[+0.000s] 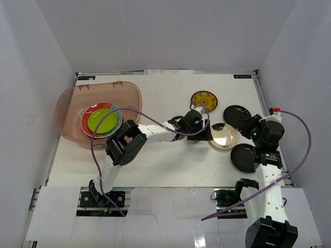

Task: Place the plates into the plastic bin on the countertop

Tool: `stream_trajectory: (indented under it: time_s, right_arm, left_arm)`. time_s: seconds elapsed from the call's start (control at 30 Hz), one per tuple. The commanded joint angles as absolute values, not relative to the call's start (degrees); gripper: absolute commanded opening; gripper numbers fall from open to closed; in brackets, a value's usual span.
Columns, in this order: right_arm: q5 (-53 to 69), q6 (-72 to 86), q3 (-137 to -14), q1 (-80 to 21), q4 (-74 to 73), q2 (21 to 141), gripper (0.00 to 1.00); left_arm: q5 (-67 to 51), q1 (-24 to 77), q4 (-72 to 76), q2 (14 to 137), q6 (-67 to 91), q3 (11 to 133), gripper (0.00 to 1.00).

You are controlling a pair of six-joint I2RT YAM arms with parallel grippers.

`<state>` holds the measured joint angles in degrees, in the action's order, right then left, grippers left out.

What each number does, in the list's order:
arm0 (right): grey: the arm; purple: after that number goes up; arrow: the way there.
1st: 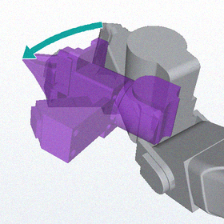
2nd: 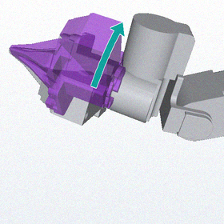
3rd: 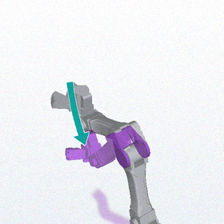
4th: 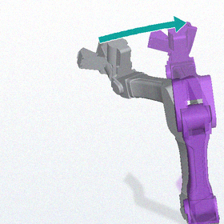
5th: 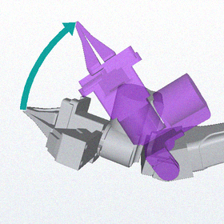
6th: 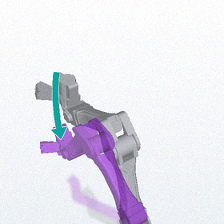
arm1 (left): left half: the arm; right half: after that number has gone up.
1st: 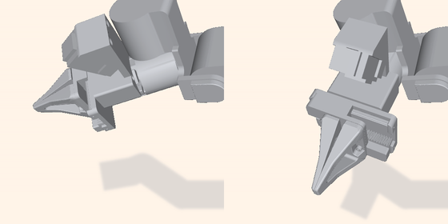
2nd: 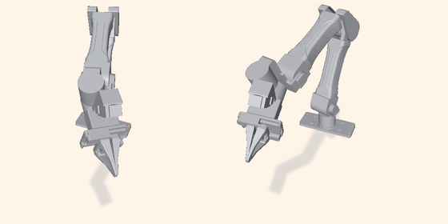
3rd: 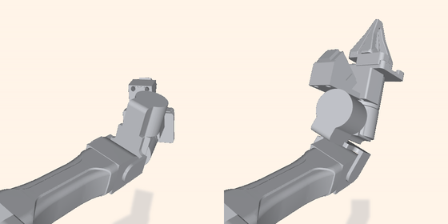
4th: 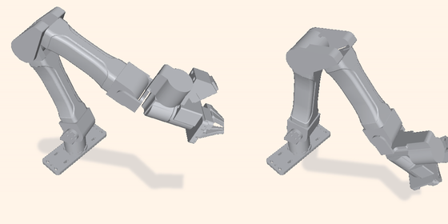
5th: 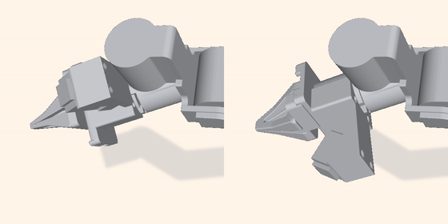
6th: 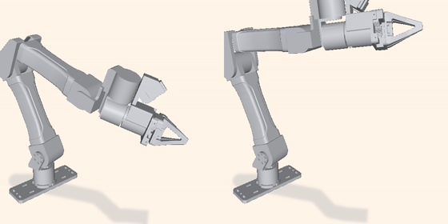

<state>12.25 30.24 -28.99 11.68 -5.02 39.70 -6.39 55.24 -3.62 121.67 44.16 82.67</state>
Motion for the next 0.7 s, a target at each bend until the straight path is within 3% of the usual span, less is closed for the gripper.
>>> stream_trajectory:
  time_s: [0.0,0.13,0.27,0.3,0.37,0.4,0.53,0.57,0.67]
  right_arm:
    - [17.14,30.67,-28.83,11.95,-2.64,39.2,0.25]
    - [16.52,30.41,-28.48,12.13,-2.37,40.69,0.28]
    - [12.67,30.85,-28.13,12.13,-1.41,41.48,0.34]
    - [12.13,30.85,-28.21,12.13,-1.15,42.27,0.35]
    - [10.3,30.67,-28.65,12.22,-0.71,43.67,0.39]
    - [9.41,30.67,-28.65,12.39,-0.7,45.6,0.41]
    - [8.44,31.63,-26.46,15.1,3.06,49.04,0.46]
    - [8.52,33.21,-25.67,15.99,4.56,49.57,0.54]
    - [7.38,36.81,-24.17,18.89,9.66,53.77,0.6]
  left_arm:
    - [-6.24,55.2,-2.02,125.66,44.64,89.63,0.79]
    - [-6.59,55.02,-1.58,130.32,45.88,93.95,0.68]
    - [-5.36,54.76,-7.18,134.64,43.86,99.75,0.44]
    - [-4.75,54.49,-8.16,135.0,43.51,100.45,0.26]
    - [-3.78,53.71,-8.79,133.78,43.07,98.54,0.05]
    - [-3.34,53.53,-8.01,132.55,43.07,96.79,0.0]
    - [-2.9,52.56,-1.86,122.63,42.54,85.02,0.0]
    - [-2.99,52.47,1.29,117.04,41.93,79.77,0.0]
    - [-1.94,51.86,4.13,104.48,40.61,71.4,0.0]
